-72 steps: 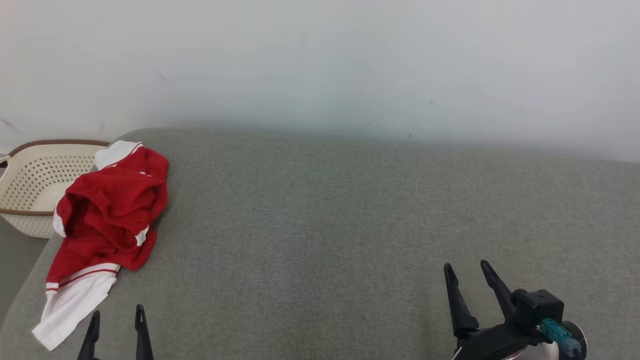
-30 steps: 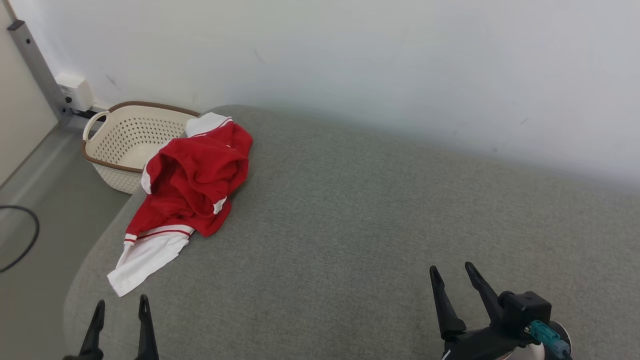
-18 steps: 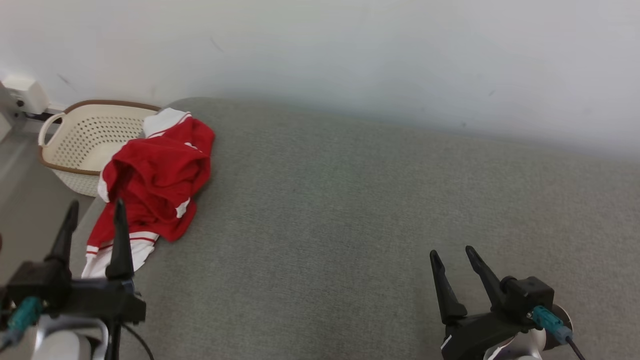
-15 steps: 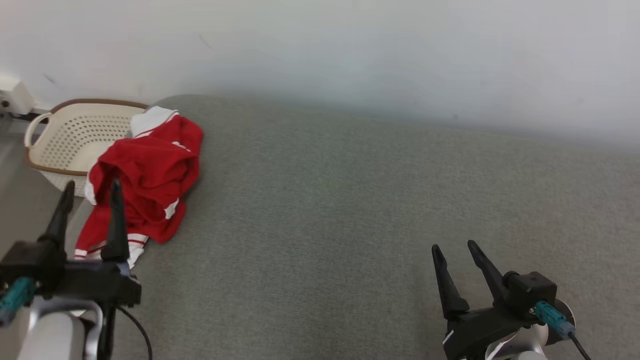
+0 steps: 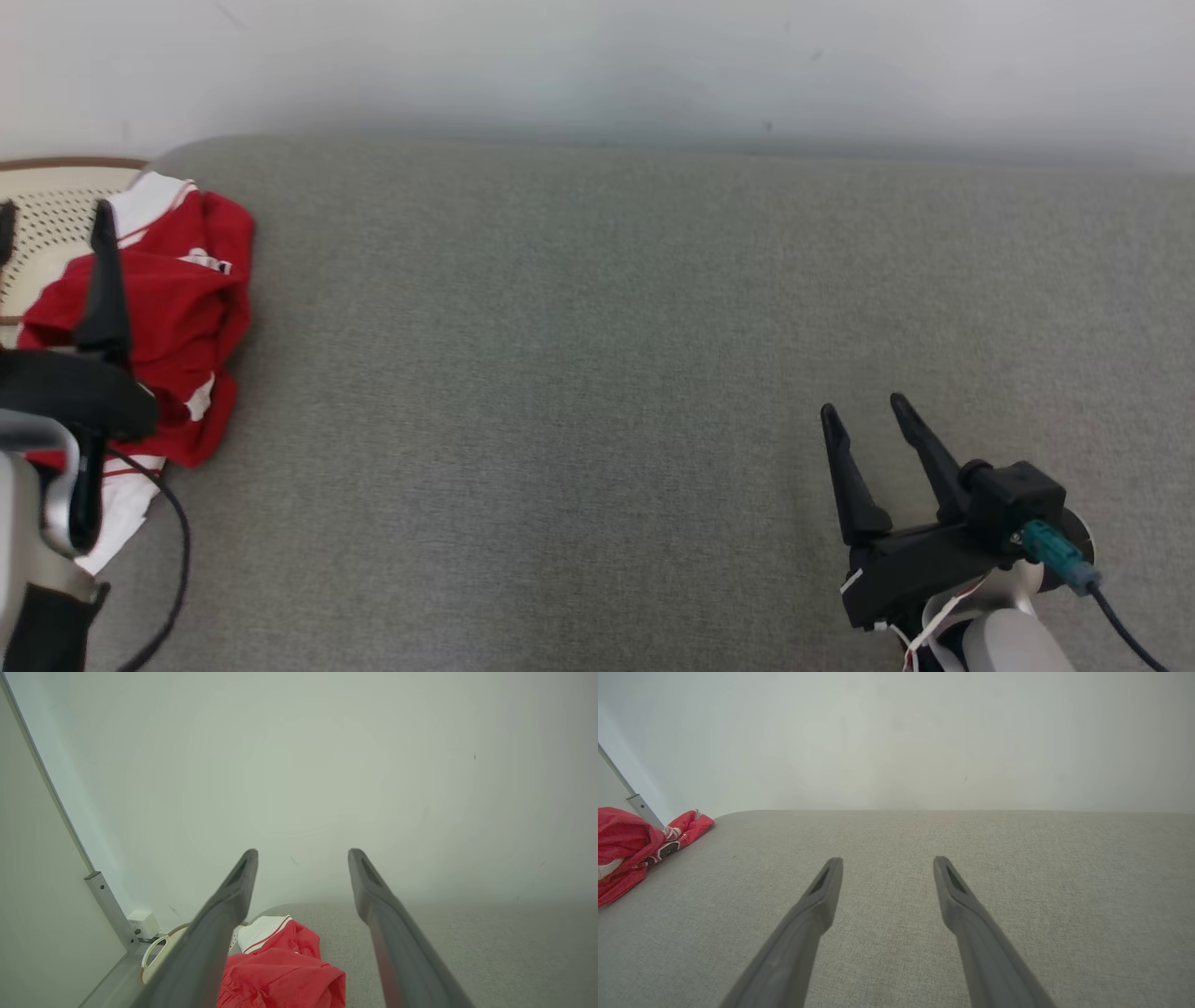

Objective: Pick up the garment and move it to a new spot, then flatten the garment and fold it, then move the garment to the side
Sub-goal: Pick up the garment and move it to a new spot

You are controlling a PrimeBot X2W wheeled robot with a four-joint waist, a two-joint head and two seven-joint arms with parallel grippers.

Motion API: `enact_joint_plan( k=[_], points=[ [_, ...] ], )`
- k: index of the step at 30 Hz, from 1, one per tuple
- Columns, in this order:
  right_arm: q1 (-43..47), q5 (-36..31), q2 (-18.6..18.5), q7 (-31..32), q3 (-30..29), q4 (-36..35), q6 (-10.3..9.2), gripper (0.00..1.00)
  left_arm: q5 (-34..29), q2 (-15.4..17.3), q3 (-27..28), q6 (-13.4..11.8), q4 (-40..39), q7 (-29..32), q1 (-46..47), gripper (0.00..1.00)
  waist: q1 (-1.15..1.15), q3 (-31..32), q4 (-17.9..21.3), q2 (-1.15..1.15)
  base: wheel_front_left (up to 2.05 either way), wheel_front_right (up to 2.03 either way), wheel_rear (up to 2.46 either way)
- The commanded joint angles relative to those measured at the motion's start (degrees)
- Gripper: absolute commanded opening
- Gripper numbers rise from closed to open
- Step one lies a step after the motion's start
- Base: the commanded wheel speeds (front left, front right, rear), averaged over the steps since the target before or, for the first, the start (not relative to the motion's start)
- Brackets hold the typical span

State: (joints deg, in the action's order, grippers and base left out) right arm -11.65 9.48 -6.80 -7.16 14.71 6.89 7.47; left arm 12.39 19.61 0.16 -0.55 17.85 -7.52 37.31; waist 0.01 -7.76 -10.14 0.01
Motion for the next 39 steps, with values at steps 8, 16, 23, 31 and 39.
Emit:
enact_joint_plan(
  k=[8, 16, 23, 31, 39],
  points=[
    [-1.97, 0.27, -1.47, -0.52, -1.39, -1.67, 0.04, 1.0, 0.15, 2.7, 0.05, 0.3, 9.19, 2.34, 6.49, 1.0, -0.01, -7.47, 5.31, -0.01, 0.0, 0.0, 0.0],
    [-2.9, 0.67, -1.82, -0.88, -1.11, -1.81, 0.04, 1.0, -0.59, 4.99, -0.57, 0.51, 17.97, 3.75, 10.49, 1.0, -0.01, -9.44, 6.7, -0.01, 0.0, 0.0, 0.0],
    [-3.32, 0.65, -1.47, -1.09, -1.3, -1.34, 0.04, 1.0, -1.79, 7.95, -1.87, 1.25, 25.79, 4.72, 12.16, 1.0, -0.01, -10.01, 7.69, -0.01, 0.0, 0.0, 0.0],
    [-3.31, 0.4, -1.43, -0.74, -1.61, -1.3, 0.04, 1.0, -1.62, 8.76, -3.98, 3.63, 33.01, 10.31, 13.82, 1.0, -0.01, -9.95, 7.46, -0.01, 0.0, 0.0, 0.0],
    [-3.35, 0.73, -1.9, -0.31, -1.51, -1.26, 0.04, 1.0, 0.33, 7.53, -5.2, 5.38, 38.48, 18.09, 15.37, 1.0, -0.01, -9.56, 7.06, -0.01, 0.0, 0.0, 0.0]
  ],
)
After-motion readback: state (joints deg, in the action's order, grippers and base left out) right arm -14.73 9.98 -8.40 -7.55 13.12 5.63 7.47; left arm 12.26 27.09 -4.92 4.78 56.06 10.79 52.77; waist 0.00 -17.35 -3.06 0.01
